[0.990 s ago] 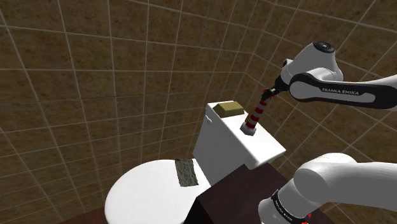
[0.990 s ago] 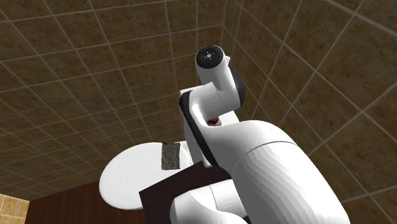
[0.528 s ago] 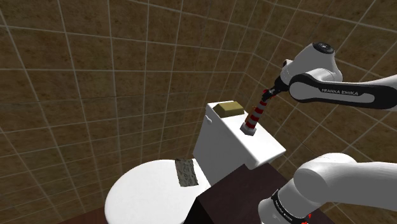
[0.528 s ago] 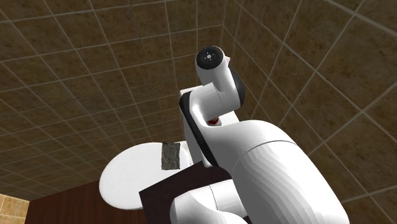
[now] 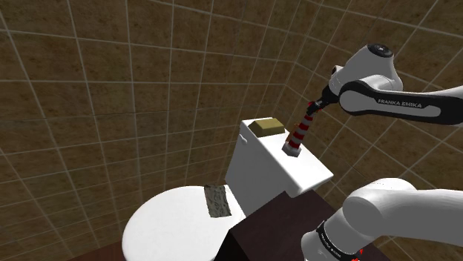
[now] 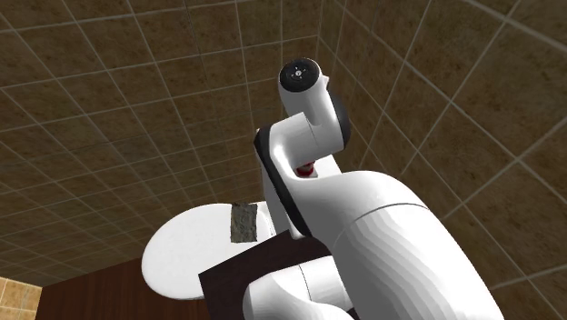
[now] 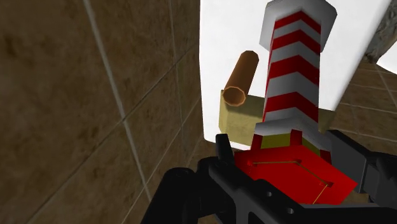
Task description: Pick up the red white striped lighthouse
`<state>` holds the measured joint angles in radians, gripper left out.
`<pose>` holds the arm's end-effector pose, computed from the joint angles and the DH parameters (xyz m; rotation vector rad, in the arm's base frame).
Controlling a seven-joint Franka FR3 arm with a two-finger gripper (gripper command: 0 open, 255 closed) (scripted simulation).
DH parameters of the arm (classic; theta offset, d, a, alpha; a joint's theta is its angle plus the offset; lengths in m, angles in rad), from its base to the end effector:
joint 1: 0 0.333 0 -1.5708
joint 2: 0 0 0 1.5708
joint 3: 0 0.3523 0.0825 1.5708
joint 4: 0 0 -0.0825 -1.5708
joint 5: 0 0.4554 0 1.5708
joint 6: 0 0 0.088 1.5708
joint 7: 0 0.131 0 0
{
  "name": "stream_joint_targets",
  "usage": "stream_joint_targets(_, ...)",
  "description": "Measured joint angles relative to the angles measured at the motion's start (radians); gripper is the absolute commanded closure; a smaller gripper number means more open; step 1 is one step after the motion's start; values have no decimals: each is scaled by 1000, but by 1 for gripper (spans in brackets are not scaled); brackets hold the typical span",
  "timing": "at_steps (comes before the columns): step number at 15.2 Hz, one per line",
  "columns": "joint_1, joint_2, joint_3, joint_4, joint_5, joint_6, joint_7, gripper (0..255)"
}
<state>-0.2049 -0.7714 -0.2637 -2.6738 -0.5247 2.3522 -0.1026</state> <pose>0.3626 -0.1991 0.4844 2.7282 -0.0624 0.5069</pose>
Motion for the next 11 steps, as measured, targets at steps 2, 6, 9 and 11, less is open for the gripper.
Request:
stream_joint_targets(2,5,-8,2,22,10,-29,-12,255)
stream_joint_targets(6,17,-15,12,71,31,-84,-26,255)
stream_joint_targets(9,23,-23,18,106,44,-126,-38,255)
stream_joint_targets(11,27,-24,22,130,52,-150,-45,255)
